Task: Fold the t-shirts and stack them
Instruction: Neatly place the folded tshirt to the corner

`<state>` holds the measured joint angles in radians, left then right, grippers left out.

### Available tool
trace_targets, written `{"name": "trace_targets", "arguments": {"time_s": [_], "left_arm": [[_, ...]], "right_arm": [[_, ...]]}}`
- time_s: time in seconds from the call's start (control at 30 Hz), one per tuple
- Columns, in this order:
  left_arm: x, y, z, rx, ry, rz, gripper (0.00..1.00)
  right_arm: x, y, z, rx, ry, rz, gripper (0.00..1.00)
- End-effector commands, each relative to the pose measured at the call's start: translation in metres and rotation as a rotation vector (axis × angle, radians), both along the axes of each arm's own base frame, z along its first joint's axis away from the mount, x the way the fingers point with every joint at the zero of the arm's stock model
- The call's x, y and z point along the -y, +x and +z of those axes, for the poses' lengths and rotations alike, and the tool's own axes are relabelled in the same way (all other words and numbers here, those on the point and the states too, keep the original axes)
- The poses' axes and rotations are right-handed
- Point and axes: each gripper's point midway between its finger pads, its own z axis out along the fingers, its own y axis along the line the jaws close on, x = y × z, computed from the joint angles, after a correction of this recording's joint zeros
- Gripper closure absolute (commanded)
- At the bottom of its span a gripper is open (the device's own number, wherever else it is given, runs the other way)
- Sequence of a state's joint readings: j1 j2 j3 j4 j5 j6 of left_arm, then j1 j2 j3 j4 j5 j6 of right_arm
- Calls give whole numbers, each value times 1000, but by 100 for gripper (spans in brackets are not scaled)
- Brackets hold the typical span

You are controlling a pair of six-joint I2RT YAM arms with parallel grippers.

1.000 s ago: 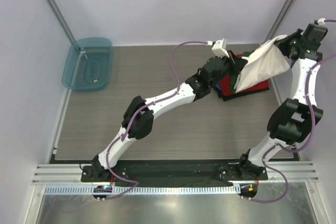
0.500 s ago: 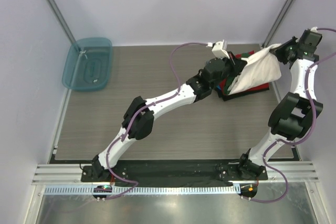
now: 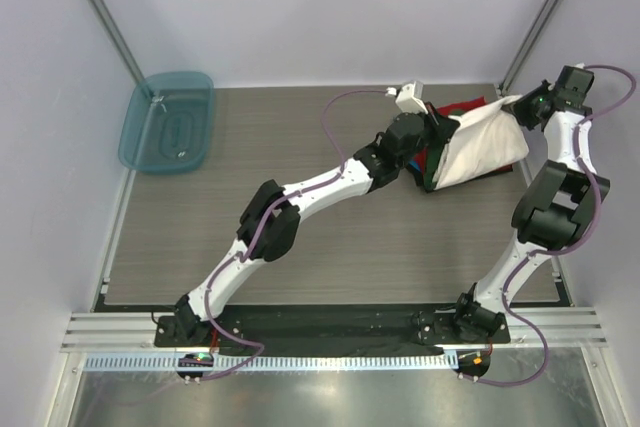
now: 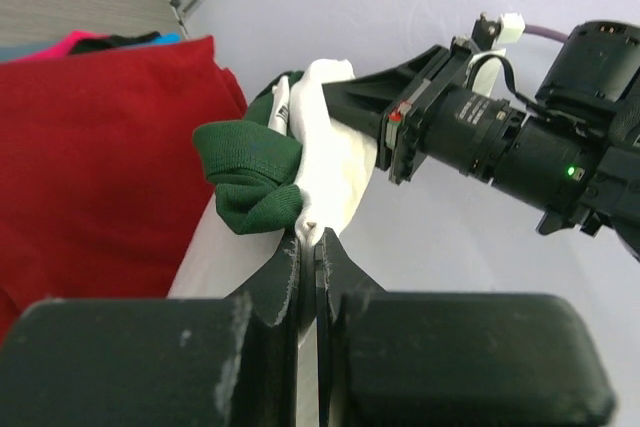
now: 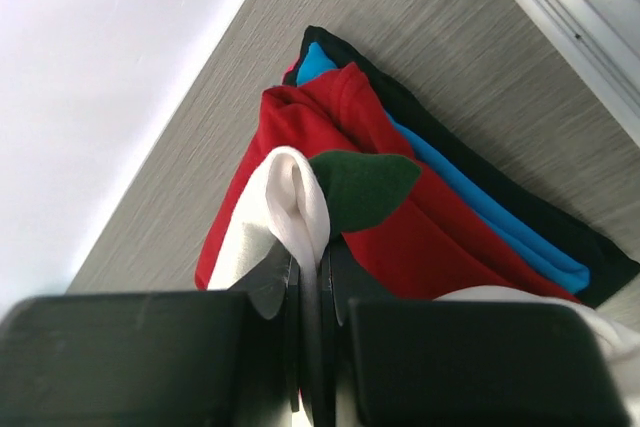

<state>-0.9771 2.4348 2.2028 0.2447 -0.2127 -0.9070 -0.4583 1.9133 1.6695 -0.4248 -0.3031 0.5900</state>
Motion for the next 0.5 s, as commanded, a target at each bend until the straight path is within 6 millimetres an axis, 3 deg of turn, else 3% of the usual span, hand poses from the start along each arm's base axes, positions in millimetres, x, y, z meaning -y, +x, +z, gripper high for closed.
{"name": "trace_targets", "arguments": {"time_s": [0.0, 0.23, 0.3, 0.37, 0.4, 0.47], "left_arm": [[-13, 16, 56, 60, -124, 19, 100], [-34, 58, 44, 73, -114, 92, 100], [-37, 69, 27, 46, -112, 103, 100], [-43, 81, 20, 27, -155, 108, 100], [-43, 87, 1, 5, -148, 114, 99], [-50, 100, -15, -20, -154, 138, 99]], "right_arm": [[27, 28, 34, 121, -112, -82, 99], [20, 59, 24, 125, -120, -49, 99], [16, 67, 23, 131, -117, -26, 97], [14, 74, 8, 111, -115, -17, 94], [14, 76, 4, 104, -115, -16, 90], [11, 79, -9, 82, -125, -14, 87]]}}
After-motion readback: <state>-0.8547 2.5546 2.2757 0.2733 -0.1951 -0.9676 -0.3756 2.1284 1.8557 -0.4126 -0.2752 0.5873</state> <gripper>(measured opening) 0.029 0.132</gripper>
